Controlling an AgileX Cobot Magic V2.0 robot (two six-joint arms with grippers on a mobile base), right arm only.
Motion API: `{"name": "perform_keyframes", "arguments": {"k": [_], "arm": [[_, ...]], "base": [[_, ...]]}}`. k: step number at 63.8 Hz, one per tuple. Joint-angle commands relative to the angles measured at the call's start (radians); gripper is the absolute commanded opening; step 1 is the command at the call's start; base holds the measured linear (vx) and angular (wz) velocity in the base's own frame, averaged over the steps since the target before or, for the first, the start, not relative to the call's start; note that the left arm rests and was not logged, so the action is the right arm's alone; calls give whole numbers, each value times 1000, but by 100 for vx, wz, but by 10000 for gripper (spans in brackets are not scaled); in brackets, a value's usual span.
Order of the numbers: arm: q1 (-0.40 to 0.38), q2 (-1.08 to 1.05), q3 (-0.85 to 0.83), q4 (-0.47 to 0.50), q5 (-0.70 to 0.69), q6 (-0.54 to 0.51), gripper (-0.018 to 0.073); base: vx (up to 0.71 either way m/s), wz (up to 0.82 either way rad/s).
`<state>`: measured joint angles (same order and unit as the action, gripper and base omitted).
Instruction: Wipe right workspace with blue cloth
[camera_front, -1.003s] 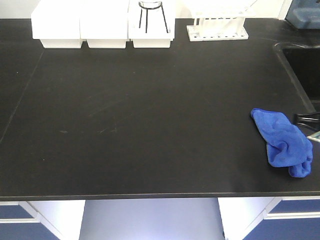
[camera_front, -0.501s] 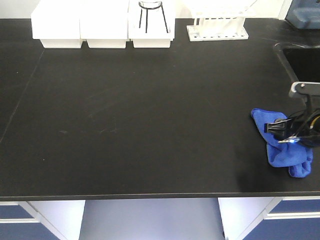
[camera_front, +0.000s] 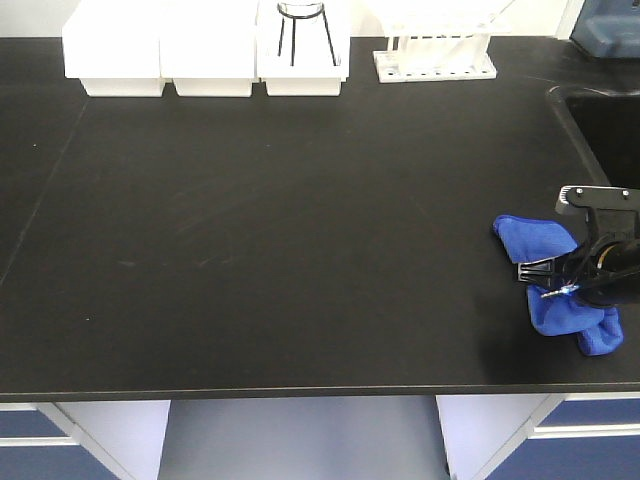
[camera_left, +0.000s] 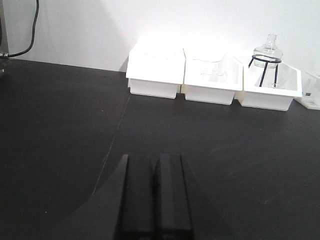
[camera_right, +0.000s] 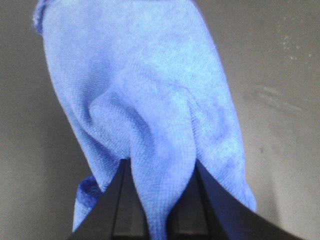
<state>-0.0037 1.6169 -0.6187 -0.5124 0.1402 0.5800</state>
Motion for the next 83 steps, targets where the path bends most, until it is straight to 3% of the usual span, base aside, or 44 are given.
{"name": "perform_keyframes", "arguments": {"k": [1, 12, 29, 43, 54, 83], "arm": [[-2, -77, -21, -10, -51, 0, -11], [-2, -258, -17, -9, -53, -2, -8], [-2, -589, -6, -5, 53, -46, -6], [-2, -825, 165, 39, 50, -54, -3], [-2, -999, 248, 12, 50, -55, -3], [-3, -1130, 251, 9, 62, -55, -3]], "base": [[0, 0], [0, 0], [0, 0], [0, 0], [0, 0], [0, 0]]}}
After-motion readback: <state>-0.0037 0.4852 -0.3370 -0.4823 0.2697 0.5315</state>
